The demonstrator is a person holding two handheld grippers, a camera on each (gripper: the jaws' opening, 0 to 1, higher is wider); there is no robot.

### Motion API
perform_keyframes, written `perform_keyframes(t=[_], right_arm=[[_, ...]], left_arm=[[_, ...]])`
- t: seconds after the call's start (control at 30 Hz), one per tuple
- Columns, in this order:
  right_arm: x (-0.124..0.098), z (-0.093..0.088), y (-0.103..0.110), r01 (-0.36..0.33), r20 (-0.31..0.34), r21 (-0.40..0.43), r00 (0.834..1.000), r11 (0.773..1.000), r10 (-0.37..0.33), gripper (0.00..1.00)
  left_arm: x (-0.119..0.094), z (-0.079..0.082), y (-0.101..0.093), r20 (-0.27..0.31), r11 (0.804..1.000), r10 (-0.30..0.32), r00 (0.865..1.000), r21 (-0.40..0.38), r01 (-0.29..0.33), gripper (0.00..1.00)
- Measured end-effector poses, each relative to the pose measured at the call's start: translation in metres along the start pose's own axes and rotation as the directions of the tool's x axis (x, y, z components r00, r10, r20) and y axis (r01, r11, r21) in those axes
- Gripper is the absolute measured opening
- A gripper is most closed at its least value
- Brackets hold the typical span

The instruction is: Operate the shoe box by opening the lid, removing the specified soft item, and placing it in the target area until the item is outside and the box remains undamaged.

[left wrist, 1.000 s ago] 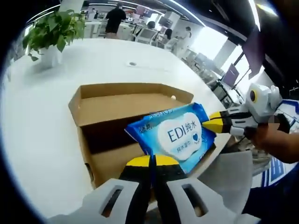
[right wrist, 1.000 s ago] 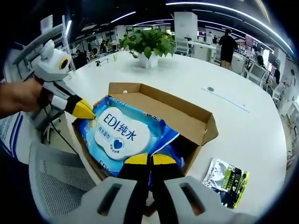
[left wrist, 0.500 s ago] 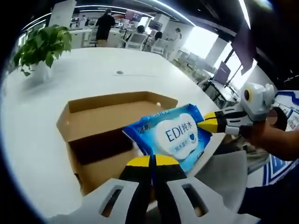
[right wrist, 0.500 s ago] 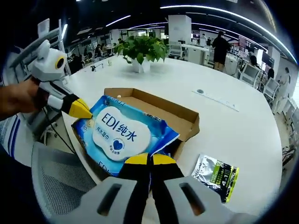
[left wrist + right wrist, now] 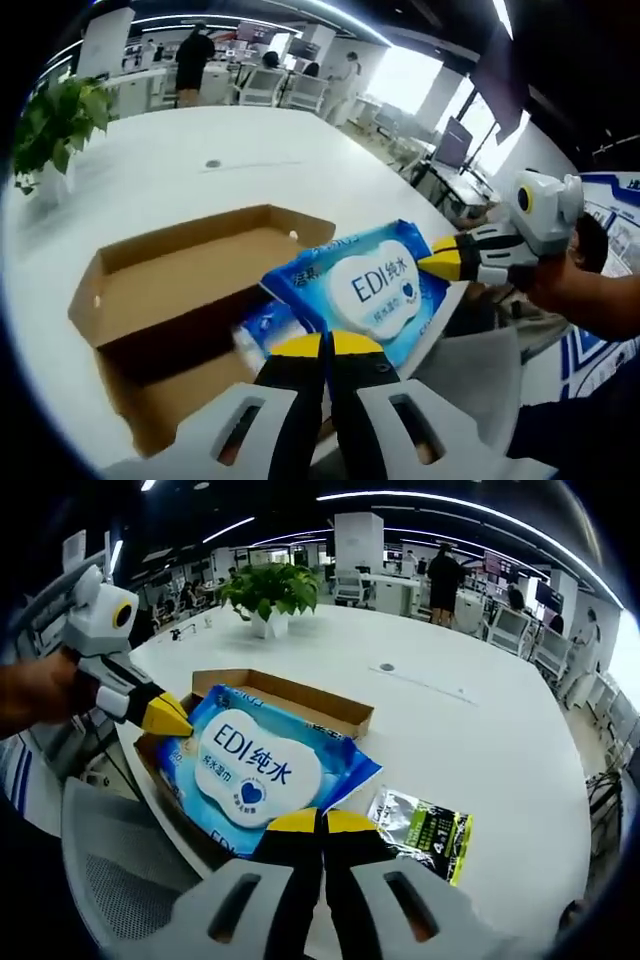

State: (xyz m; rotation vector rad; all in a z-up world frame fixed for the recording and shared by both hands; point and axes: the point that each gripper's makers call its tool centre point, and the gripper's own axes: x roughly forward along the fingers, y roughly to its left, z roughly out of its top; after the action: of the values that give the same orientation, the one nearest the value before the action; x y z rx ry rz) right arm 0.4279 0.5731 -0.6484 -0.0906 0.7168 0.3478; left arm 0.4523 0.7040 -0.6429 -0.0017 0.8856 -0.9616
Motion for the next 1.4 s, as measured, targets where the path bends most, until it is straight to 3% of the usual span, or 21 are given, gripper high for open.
perform_keyframes(t=[0.73, 1.07, 1.4], right_arm=[[-0.026, -0.041, -0.096, 0.072, -0.033, 0.066, 0.997, 0.995, -0.07, 0.0], [-0.019, -0.056, -0.126, 0.068, -0.056, 0.086, 0.996, 0.994, -0.063, 0.0], [-0.003, -0.066, -0.142, 0.046, -0.079, 0.09, 0.996, 0.995, -0.039, 0.0]], left_arm=[[0.09, 0.021, -0.063, -0.058, 0.997, -0.064, 0.996, 0.028, 0.066, 0.0], [0.121, 0.024, -0.068, -0.083, 0.998, -0.067, 0.994, 0.015, 0.068, 0.0], [0.145, 0.021, -0.064, -0.104, 0.999, -0.05, 0.993, -0.014, 0.048, 0.0]])
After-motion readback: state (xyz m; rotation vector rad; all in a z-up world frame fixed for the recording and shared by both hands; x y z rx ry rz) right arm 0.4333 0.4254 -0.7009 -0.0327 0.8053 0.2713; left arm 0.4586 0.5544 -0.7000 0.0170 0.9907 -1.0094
